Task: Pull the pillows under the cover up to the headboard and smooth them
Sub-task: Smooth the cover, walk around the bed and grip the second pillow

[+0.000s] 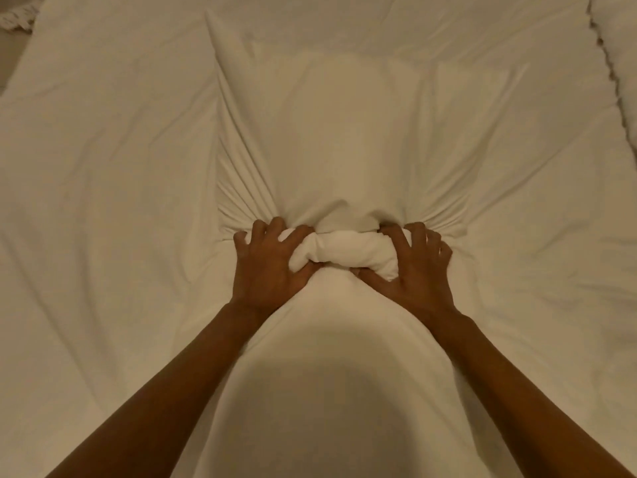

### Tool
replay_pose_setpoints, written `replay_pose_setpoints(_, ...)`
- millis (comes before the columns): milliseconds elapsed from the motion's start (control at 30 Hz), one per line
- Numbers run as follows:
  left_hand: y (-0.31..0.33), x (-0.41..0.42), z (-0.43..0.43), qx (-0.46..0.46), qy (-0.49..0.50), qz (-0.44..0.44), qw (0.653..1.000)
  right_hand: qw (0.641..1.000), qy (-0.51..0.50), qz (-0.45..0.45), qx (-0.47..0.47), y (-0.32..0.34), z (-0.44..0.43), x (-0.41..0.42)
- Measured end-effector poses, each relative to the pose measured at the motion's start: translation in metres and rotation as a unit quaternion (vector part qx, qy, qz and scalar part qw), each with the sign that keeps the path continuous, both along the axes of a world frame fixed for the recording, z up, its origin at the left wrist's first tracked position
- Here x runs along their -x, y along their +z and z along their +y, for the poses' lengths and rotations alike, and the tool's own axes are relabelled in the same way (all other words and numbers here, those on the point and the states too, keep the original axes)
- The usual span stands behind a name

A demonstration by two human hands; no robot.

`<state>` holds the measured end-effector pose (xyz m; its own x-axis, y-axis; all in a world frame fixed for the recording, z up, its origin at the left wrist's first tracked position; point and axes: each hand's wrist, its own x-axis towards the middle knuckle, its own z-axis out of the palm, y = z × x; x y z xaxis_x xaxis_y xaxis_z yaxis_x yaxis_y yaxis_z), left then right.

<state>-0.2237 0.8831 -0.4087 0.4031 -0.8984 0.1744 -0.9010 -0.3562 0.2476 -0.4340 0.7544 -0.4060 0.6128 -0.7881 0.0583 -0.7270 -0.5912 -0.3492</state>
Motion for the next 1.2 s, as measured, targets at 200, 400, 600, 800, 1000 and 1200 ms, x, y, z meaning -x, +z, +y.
replay_pose_setpoints(200,0.0,-0.003,-0.007,0.026,-0.001,-0.012,1.0,0.997,-0.013,0.017,0.076,-0.003,-0.007,-0.012)
replay_pose_setpoints(400,0.056,-0.001,-0.011,0.054,0.039,0.079,0.995,0.998,-0.016,-0.015,0.057,0.042,-0.01,-0.016)
replay_pose_setpoints(600,0.102,0.03,0.036,0.079,0.072,0.037,0.994,0.998,-0.008,-0.049,0.036,0.086,0.029,0.01)
replay_pose_setpoints(800,0.181,0.042,0.085,0.152,0.041,-0.008,0.988,0.99,-0.023,-0.093,0.105,0.167,0.086,0.033)
replay_pose_setpoints(1000,0.353,0.077,0.137,0.204,0.018,-0.059,0.977,0.976,-0.046,-0.129,0.171,0.341,0.148,0.062)
replay_pose_setpoints(1200,0.471,0.123,0.184,0.207,-0.032,-0.037,0.977,0.972,-0.087,-0.131,0.177,0.467,0.21,0.118)
